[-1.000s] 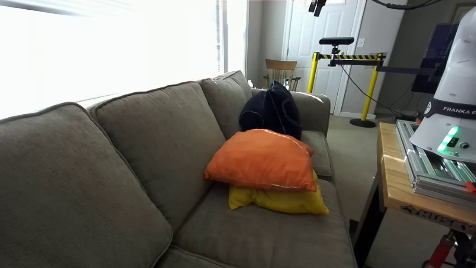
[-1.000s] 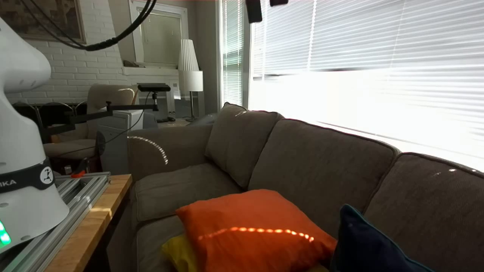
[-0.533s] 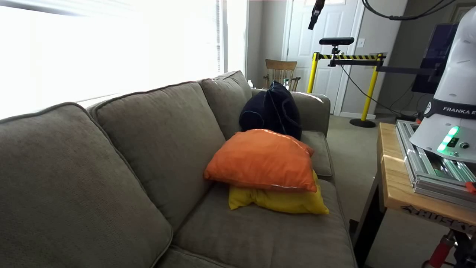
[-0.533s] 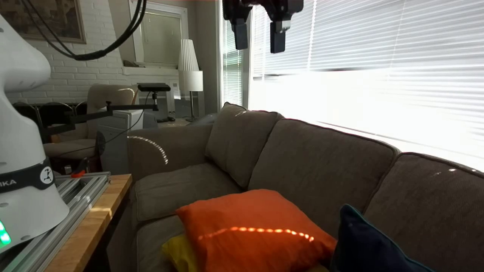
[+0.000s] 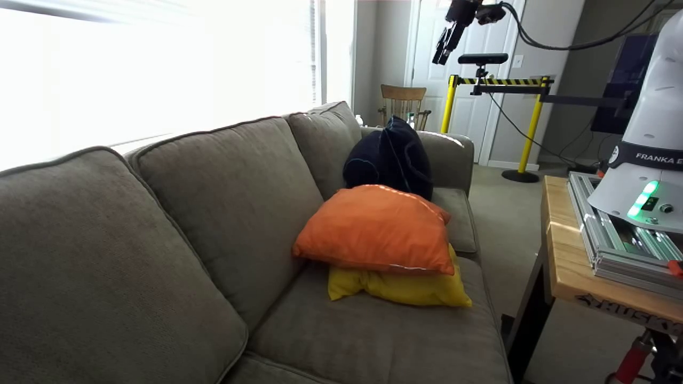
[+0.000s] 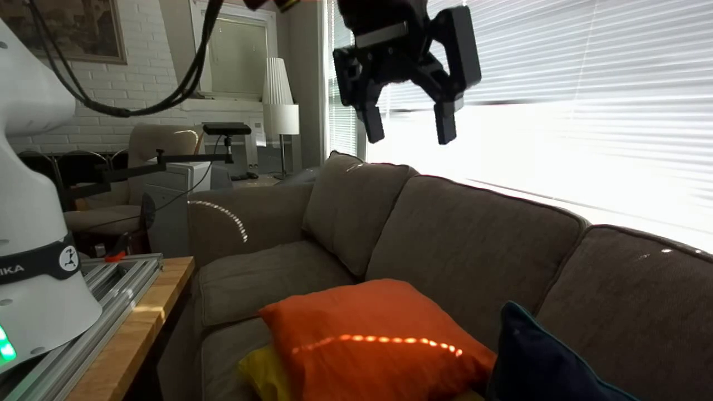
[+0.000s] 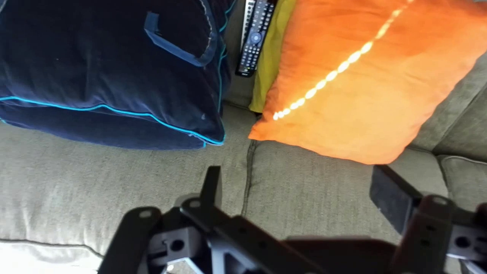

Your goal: Put the grey and black remote on the orange pillow

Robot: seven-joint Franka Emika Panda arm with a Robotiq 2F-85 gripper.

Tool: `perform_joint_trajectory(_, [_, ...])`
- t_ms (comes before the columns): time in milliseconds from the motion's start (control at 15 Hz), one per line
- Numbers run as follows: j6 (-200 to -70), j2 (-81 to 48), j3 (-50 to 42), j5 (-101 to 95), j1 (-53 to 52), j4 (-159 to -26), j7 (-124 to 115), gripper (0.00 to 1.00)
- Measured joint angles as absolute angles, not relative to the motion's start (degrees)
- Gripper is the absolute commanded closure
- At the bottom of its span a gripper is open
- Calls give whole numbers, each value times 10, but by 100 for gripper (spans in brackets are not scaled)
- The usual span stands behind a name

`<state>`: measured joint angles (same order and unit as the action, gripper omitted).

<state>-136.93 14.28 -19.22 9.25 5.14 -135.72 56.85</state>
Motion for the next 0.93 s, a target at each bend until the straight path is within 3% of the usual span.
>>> perform_joint_trajectory(267, [-1483, 111, -181, 68, 73, -1414, 499, 0])
perform_joint_trajectory(933, [-1492, 94, -175, 50, 83, -1420, 471, 0])
